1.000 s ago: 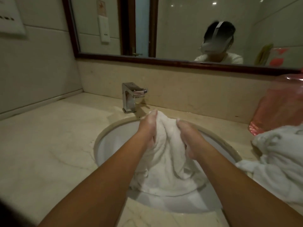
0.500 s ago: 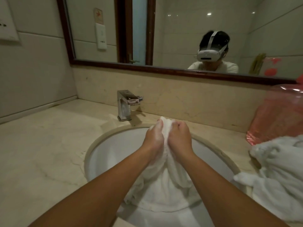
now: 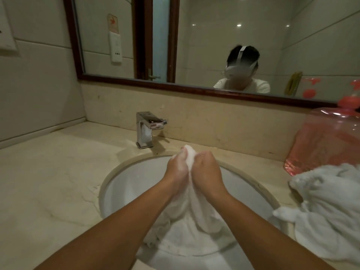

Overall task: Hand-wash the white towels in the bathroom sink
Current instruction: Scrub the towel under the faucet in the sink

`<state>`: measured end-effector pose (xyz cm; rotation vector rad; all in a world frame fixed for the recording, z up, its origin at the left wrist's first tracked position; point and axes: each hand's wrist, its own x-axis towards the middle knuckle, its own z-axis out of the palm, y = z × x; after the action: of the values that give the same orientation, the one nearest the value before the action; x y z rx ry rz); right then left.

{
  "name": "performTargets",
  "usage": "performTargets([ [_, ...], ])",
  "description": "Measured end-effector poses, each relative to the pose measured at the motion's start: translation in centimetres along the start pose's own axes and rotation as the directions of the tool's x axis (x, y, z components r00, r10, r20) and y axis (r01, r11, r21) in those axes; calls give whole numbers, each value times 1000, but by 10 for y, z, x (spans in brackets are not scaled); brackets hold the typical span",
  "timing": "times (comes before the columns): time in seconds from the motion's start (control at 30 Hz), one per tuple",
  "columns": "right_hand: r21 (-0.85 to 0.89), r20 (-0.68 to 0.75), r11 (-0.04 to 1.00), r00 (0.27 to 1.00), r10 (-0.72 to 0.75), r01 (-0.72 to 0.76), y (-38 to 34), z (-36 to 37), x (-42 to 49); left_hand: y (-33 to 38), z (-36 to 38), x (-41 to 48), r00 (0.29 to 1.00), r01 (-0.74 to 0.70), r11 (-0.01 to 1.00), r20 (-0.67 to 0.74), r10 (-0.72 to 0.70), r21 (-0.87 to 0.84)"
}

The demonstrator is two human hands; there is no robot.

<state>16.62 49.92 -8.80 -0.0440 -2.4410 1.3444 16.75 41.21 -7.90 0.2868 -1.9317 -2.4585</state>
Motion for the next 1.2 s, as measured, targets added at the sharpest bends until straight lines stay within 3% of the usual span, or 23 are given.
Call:
performTargets([
  [0.07, 24, -104, 1000, 995, -9, 12, 4, -8, 13, -4, 2, -4, 997, 18, 1000, 79, -16, -20],
  [0.13, 94, -100, 995, 995, 27, -17, 3, -10, 13, -4, 0, 1, 995, 0, 1000, 96, 2, -21],
  [0.23, 306, 136, 935, 981, 142, -178, 4, -9, -2, 3, -14, 16, 998, -32, 999, 56, 34, -40],
  [0.33, 240, 455, 915, 870, 189, -324, 19, -10, -3, 10, -26, 17, 996, -19, 988, 82, 32, -151],
  [0.4, 213, 526, 907, 825, 208, -364, 26, -7, 0, 13, -32, 14, 981, 2, 985, 193, 31, -173],
  [0.47, 339, 466, 873, 869, 167, -350, 25, -7, 3, 15, -36, 12, 962, -17, 980, 263, 70, -197],
  [0.53, 483, 406, 756, 878, 252, -441, 16, -13, 4, 15, -38, 11, 935, -119, 974, 307, 175, -191],
  [0.6, 639, 463, 593, 861, 213, -490, 12, -21, 6, 13, -39, 9, 905, -259, 963, 329, 269, -77],
  [0.67, 724, 538, 455, 837, 98, -519, 8, -28, 1, 5, -37, 9, 891, -309, 950, 367, 268, 55],
  [0.77, 770, 547, 386, 837, 10, -508, 2, -23, -4, -2, -28, 7, 872, -271, 950, 458, 173, 157],
  [0.97, 719, 377, 604, 923, 73, -342, 7, -19, 8, -1, -28, 16, 954, -260, 922, 223, 199, 288],
  [1.07, 637, 309, 712, 944, 116, -296, 17, -28, 15, -1, -36, 27, 972, -217, 958, 133, 194, 187],
  [1.2, 634, 217, 702, 946, 239, -323, 28, -37, 29, 4, -38, 31, 986, -63, 998, 156, 62, 2],
])
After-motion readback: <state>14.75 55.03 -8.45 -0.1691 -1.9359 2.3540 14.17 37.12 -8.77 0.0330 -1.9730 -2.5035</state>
